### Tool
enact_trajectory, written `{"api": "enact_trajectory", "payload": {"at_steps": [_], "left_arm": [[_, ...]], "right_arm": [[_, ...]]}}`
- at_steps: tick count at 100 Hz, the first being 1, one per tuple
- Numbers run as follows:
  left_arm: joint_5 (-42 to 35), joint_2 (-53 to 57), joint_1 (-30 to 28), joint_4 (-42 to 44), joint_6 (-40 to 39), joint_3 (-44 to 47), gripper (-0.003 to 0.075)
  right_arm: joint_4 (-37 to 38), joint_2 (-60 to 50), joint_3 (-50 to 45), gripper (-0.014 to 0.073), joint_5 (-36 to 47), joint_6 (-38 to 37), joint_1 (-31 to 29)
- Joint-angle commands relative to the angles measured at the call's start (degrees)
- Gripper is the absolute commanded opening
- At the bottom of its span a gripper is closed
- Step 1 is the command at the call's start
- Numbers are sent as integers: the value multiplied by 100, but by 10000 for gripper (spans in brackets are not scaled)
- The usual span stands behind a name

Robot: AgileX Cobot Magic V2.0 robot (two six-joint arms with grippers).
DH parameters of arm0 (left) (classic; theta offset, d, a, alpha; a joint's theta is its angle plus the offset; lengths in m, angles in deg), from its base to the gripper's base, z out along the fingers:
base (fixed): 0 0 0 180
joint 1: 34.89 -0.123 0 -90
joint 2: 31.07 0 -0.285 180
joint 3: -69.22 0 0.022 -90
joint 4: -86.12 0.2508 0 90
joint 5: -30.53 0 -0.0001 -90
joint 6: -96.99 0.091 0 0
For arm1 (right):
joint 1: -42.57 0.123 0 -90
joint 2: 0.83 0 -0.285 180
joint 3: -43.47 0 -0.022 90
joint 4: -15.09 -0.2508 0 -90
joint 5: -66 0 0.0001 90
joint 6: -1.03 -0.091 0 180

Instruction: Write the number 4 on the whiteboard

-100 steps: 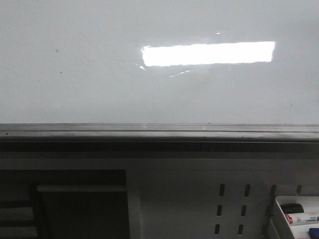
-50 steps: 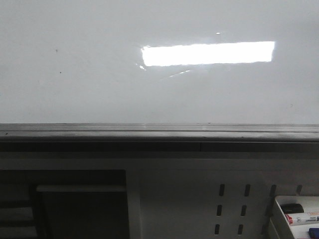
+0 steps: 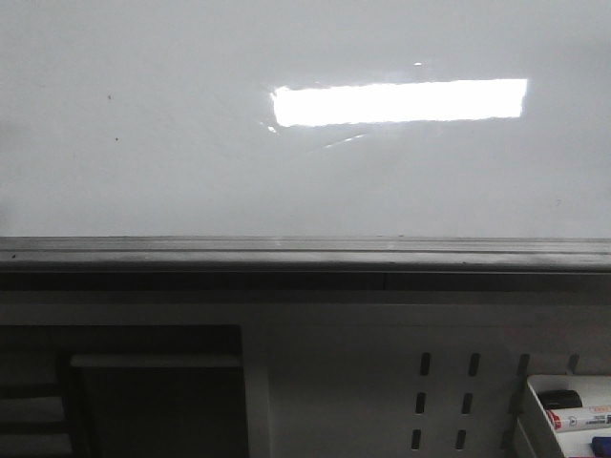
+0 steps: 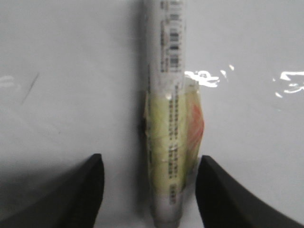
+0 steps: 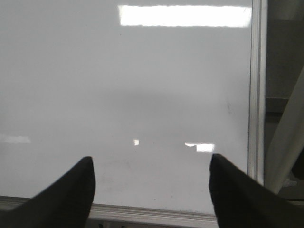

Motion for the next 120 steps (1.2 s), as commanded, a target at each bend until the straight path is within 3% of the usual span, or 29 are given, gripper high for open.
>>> {"api": "enact_trajectory", "payload": {"at_steps": [1, 33, 58, 73, 92, 105, 120], "left_arm": [[-603, -32, 52, 1, 11, -186, 307], [-594, -113, 52, 1, 11, -219, 173], [-544, -113, 52, 1, 11, -219, 111], [-516, -74, 52, 1, 11, -219, 88], [-335, 207, 52, 1, 11, -219, 60], [-1, 550, 52, 13, 11, -272, 59], [179, 866, 52, 11, 11, -287, 58]], "right_arm": [[87, 116, 186, 457, 462, 20, -38], [154, 116, 186, 457, 469, 20, -38], [-37, 116, 247, 457, 469, 20, -38], [-554, 226, 545, 457, 121, 20, -38], [-591, 766, 1103, 457, -725, 88, -38], [-1030, 1257, 1482, 457, -1178, 793, -38], [-2154, 1800, 1798, 457, -1356, 1882, -38]]}}
